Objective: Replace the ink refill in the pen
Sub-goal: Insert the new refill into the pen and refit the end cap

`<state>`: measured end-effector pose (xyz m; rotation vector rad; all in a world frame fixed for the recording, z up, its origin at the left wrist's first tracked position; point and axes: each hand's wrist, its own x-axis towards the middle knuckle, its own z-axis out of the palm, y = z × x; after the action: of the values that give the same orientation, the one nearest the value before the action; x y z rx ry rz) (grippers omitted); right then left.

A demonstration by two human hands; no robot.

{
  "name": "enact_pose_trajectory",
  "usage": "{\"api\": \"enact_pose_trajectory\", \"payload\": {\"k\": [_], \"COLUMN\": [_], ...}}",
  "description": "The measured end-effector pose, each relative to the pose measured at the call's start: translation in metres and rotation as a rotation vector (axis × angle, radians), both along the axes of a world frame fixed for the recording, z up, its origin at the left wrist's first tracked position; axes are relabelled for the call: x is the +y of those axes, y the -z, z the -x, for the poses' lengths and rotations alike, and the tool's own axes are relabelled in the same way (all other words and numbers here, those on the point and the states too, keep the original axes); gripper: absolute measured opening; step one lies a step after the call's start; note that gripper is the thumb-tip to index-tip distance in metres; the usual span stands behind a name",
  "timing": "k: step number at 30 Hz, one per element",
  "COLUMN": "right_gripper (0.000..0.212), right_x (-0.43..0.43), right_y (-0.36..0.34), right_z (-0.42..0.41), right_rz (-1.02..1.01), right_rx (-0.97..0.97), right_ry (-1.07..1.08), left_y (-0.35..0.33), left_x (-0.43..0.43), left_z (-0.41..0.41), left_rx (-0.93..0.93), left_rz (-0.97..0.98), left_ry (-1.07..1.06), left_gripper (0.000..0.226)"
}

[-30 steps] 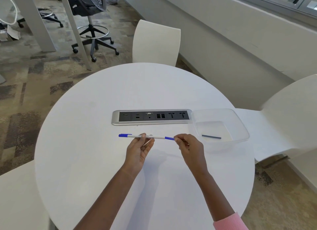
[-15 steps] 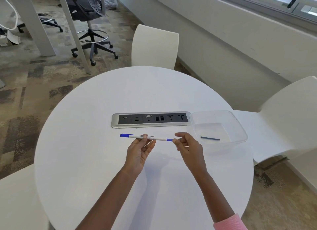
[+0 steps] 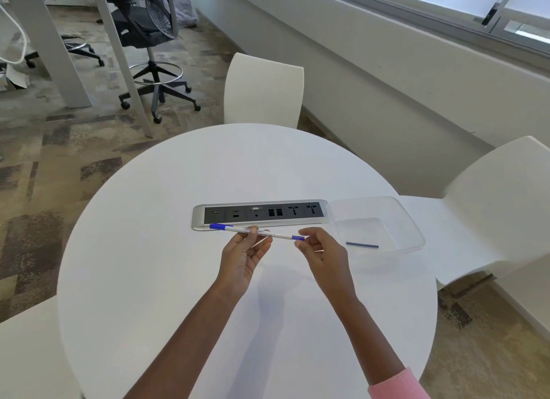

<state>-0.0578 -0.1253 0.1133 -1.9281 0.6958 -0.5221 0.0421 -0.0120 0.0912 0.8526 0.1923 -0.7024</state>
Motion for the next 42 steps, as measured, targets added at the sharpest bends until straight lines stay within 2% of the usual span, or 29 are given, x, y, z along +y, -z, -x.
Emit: {"api": "enact_pose_trajectory", "payload": {"k": [3, 14, 22, 28, 34, 36, 39, 42], "right_gripper": [0.012, 0.019, 0.014, 0.022, 0.036, 0.031, 0.010, 0.007], "right_x": [0.003, 0.017, 0.029, 0.026, 0.017, 0.014, 0.008, 0.002], "right_y": [-0.001, -0.008, -0.004, -0.001, -0.004, -0.006, -0.006, -0.006], "right_z": [0.000, -0.006, -0.007, -0.006, -0.006, -0.001, 0.008, 0.015], "right_rz": [0.036, -0.036, 0.011, 0.044, -0.120, -0.089, 0.006, 0.147], "right_rx": [-0.025, -0.012, -0.012, 0.006, 0.039, 0.050, 0.036, 0.028], "right_ry": [0.011, 0.033, -0.014, -0.030, -0.009, -0.031, -0.073, -0.094], "left_y": [-0.002, -0.004, -0.005, -0.004, -0.007, -0.009, -0.013, -0.016], "left_x": [0.002, 0.009, 0.008, 0.004, -0.007, -0.010, -0.015, -0.020], "left_z": [0.000, -0.002, 0.012, 0.018, 0.026, 0.026, 0.029, 0.036], "left_rx": [-0.012, -0.025, -0.127, -0.165, -0.180, -0.168, -0.169, -0.179], "left_rz": [0.007, 0.001, -0.032, -0.055, -0.075, -0.075, -0.069, -0.075], "left_ry": [0.005, -0.001, 0.144, 0.140, 0.110, 0.087, 0.074, 0.080], "left_gripper": [0.013, 0.012, 0.009, 0.009, 0.010, 0.009, 0.009, 0.009]}}
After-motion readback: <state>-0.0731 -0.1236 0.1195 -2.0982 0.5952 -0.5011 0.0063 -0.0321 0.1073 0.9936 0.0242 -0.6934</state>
